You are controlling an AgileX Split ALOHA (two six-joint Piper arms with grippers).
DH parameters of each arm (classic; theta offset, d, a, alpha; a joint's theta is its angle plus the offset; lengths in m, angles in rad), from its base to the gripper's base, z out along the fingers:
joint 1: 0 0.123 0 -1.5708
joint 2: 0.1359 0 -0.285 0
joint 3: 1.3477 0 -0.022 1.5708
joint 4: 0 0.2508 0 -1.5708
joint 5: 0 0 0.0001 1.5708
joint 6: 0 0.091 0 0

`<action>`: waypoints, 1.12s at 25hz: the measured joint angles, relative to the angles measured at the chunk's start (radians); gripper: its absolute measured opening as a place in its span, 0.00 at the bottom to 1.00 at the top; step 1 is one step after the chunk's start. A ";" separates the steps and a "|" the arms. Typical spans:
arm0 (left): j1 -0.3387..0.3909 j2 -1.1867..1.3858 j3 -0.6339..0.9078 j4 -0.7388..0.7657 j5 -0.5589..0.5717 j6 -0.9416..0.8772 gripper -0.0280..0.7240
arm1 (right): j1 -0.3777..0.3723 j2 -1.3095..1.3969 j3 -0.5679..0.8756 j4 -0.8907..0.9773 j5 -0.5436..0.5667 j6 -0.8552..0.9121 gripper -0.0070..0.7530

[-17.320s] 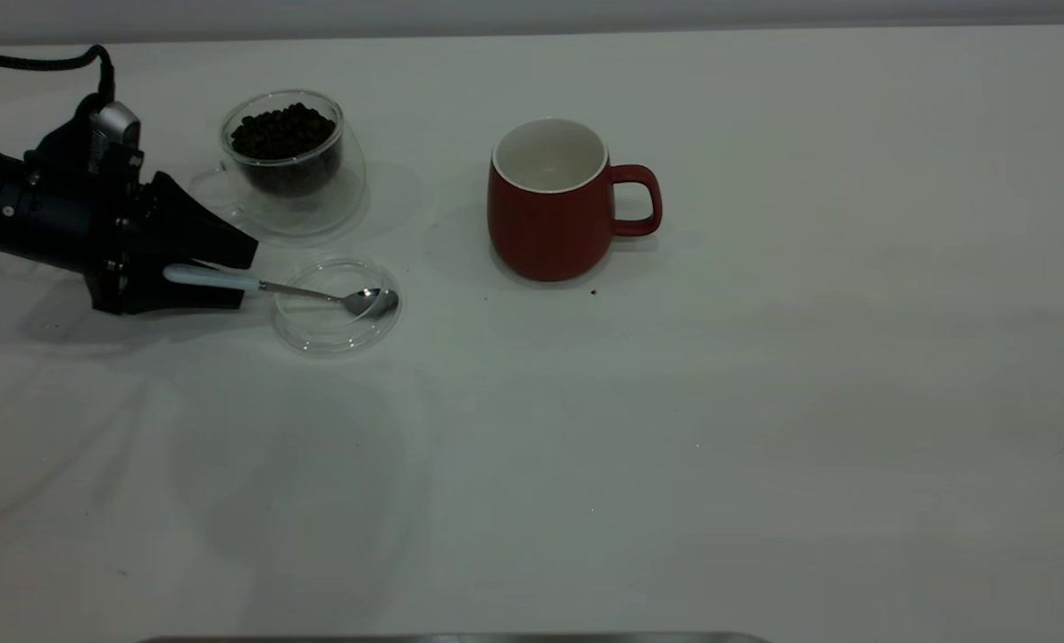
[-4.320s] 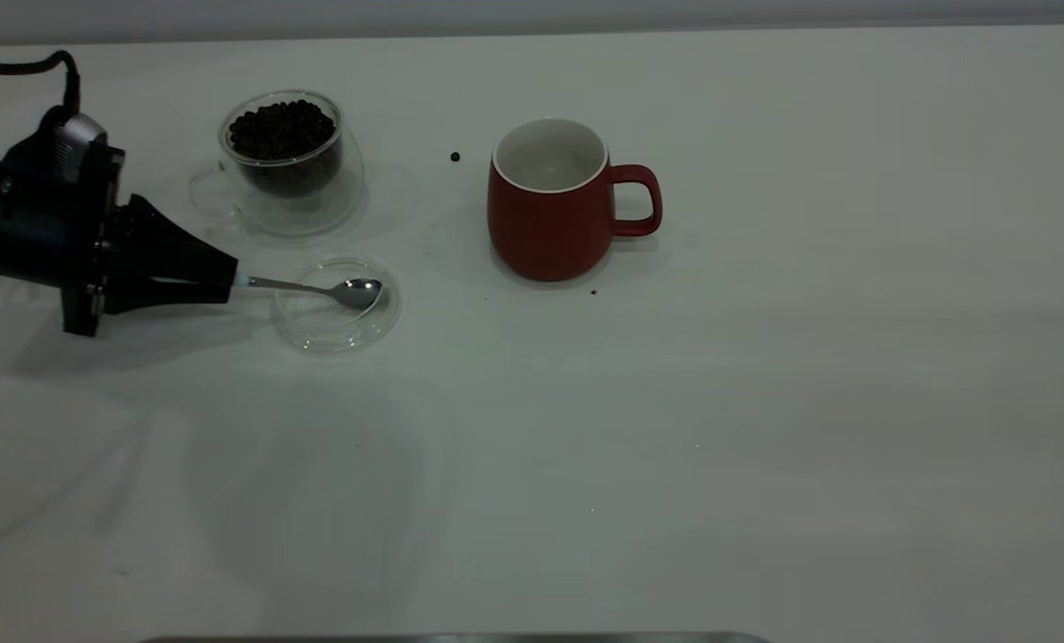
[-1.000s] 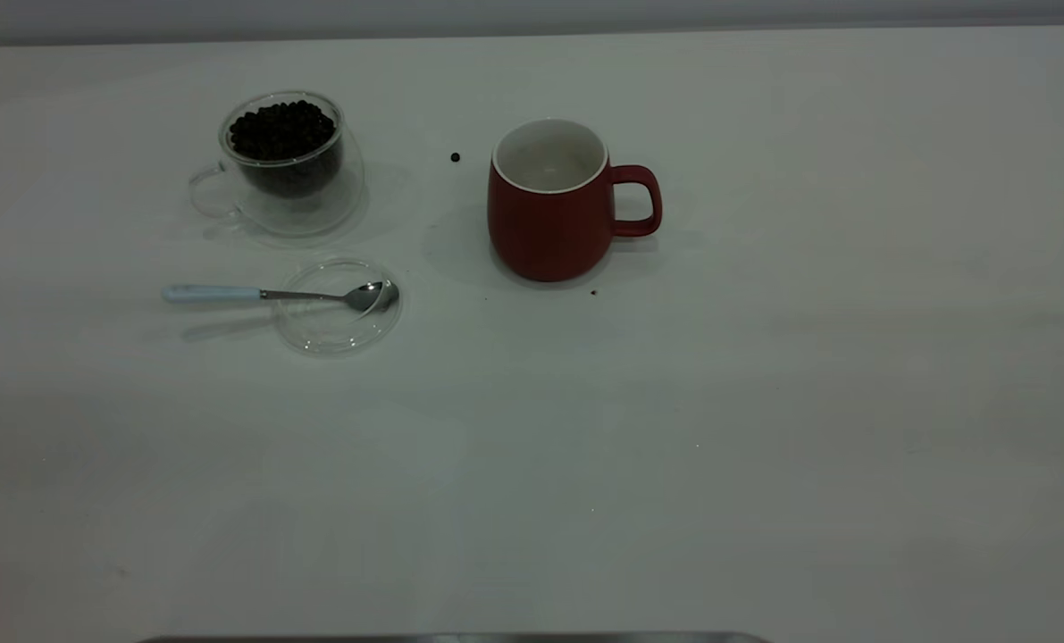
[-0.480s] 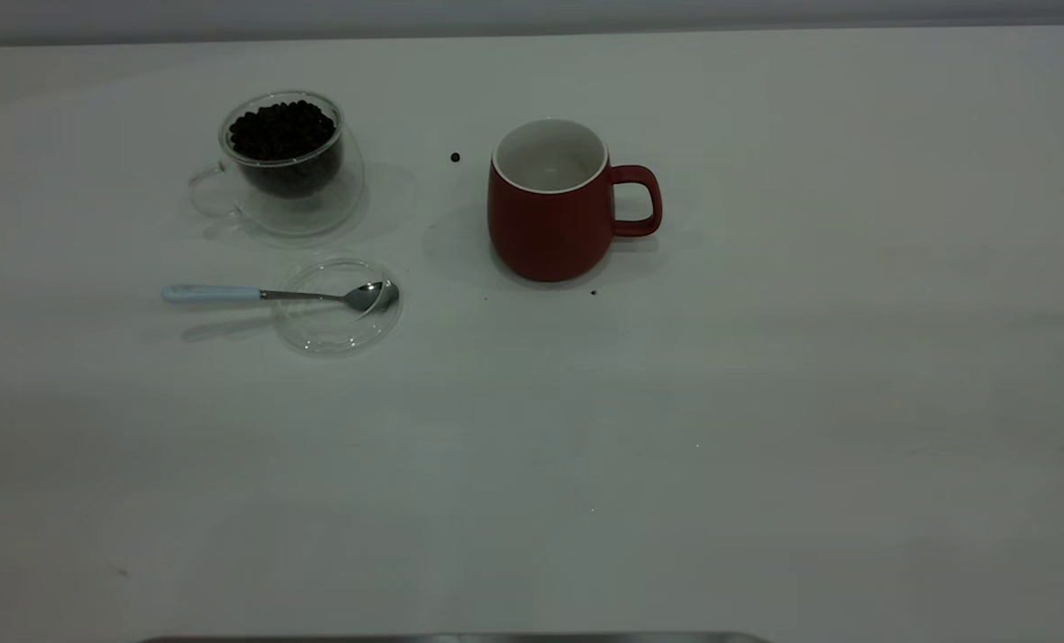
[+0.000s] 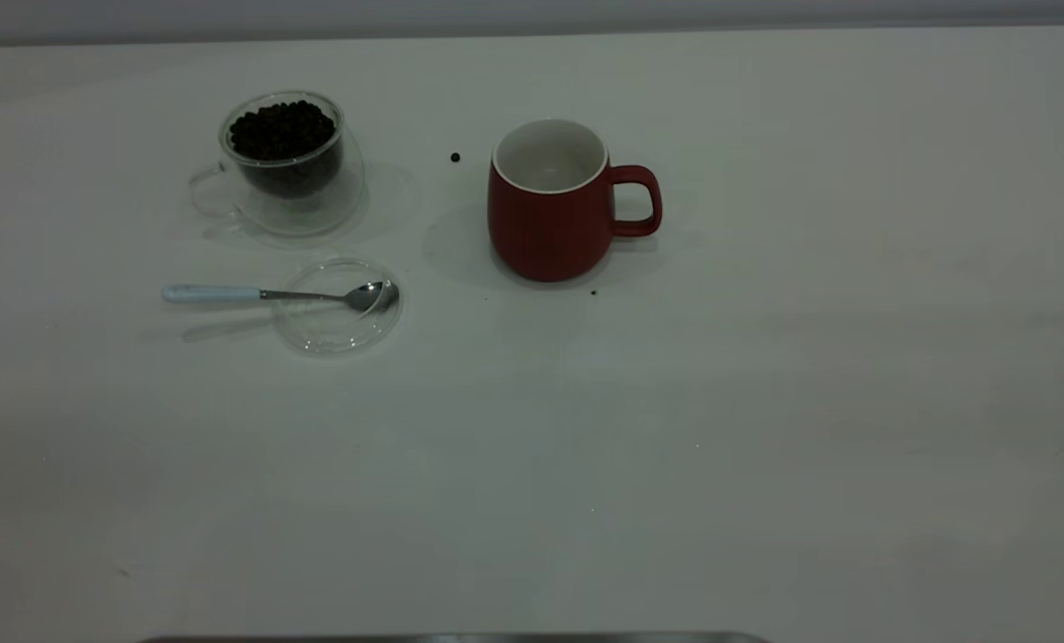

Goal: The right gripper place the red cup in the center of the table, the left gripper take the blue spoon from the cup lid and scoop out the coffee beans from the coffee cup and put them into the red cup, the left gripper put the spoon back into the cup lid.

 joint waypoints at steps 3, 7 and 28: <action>0.017 -0.040 0.000 0.024 0.001 -0.036 0.83 | 0.000 0.000 0.000 0.000 0.000 0.000 0.79; 0.024 -0.054 0.000 0.044 0.002 -0.051 0.83 | 0.000 0.000 0.000 0.000 0.000 0.000 0.79; 0.024 -0.054 0.000 0.049 0.002 -0.056 0.83 | 0.000 0.000 0.000 0.000 0.000 0.001 0.79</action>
